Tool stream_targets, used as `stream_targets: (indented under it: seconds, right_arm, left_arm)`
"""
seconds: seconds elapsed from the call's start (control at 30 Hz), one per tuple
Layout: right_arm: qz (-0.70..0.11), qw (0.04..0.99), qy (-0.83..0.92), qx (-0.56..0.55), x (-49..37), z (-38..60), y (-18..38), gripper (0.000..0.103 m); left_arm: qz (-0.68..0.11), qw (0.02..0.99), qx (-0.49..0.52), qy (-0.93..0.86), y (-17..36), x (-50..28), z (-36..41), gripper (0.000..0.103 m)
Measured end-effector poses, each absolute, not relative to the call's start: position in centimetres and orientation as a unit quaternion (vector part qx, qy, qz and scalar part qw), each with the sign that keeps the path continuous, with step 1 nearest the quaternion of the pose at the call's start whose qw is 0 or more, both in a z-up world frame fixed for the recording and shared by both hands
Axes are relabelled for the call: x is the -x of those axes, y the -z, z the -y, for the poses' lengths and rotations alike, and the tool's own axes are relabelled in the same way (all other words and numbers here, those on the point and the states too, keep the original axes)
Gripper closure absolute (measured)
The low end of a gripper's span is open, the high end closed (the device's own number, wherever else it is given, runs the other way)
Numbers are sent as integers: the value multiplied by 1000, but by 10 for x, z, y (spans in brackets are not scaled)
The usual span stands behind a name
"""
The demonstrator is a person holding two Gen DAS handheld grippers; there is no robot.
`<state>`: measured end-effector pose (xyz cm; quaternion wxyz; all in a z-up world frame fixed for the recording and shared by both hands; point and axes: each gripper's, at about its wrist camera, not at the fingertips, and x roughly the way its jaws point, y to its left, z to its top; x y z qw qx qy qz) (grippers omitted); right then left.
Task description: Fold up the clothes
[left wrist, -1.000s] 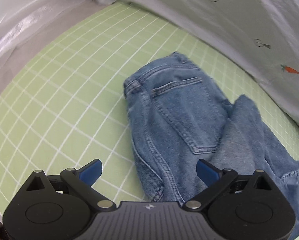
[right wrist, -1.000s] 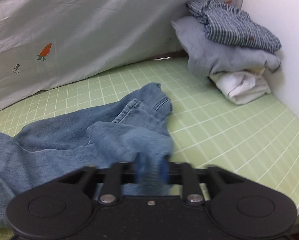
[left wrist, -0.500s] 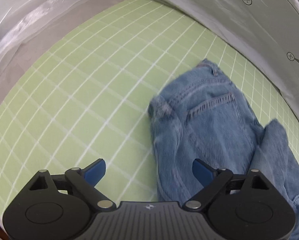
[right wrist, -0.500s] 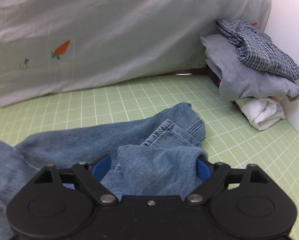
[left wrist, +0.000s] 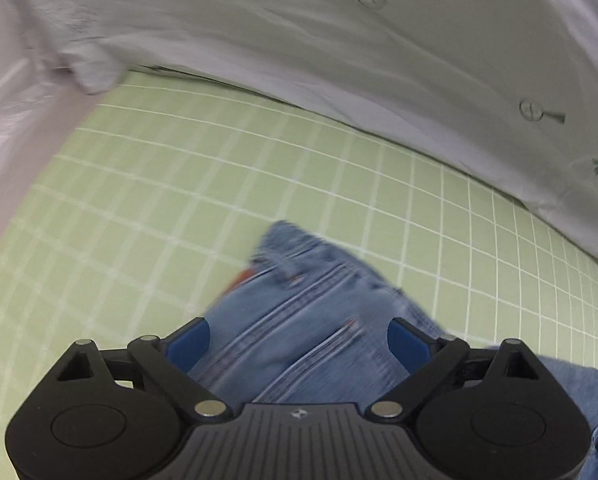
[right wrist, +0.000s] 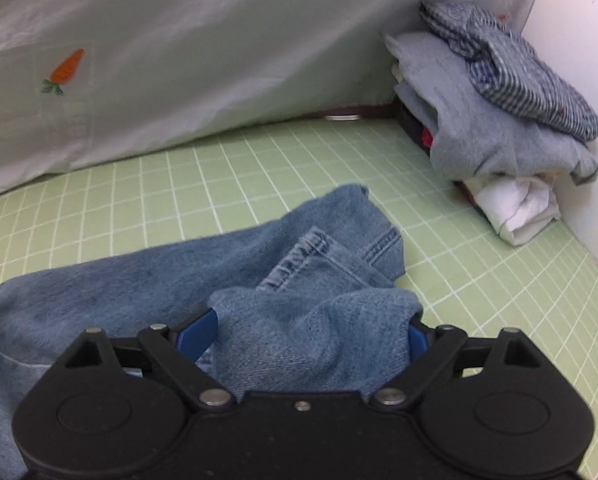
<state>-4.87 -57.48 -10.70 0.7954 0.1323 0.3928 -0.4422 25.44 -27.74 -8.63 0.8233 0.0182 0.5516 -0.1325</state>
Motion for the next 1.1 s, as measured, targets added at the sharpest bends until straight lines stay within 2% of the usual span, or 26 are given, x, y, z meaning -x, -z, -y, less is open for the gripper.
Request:
stream_targets:
  seconds: [0.17,0.4,0.43,0.5,0.57,0.6,0.63,0.73,0.8,1.0,1.1]
  right_arm:
    - [-402,787,446,-142,51,582,118,8]
    - [-405,784,445,-151,50,590,128,5]
    - [-406,785,444,-148,49,589,129,5]
    - [-407,786,443,-143,49,588,129,5]
    - [-406,788,441,-142,51,588,128,5]
    - [-404,789,440,-144,53,588,127,5]
    - [-402,790,440,-146,55,587,126,5]
    - [-397,792,440,-150,65,585,124,7]
    - [-391,793,440,-152,75,580,121,9]
    - [-375,801,440,-155,112,559,111,10]
    - [-370,806,430,-170,130,545,110,10]
  left_arm:
    - [-575,804,-52,140,113,-269,324,8]
    - [-564,813,-107,96,134,-259,352,8]
    - [-560,816,-105,92,133,-257,351,11]
    - [-555,821,-96,93,129,-254,348,25]
    - [-554,822,-85,107,120,-251,345,47]
    - [-552,822,-84,113,116,-249,343,52]
    - [-550,823,-78,120,111,-247,339,63]
    - [-544,827,-46,137,91,-239,319,76]
    - [-538,830,-17,146,73,-230,299,94]
    - [-486,860,4,152,16,-160,218,95]
    - [-493,860,34,129,10,-120,168,96]
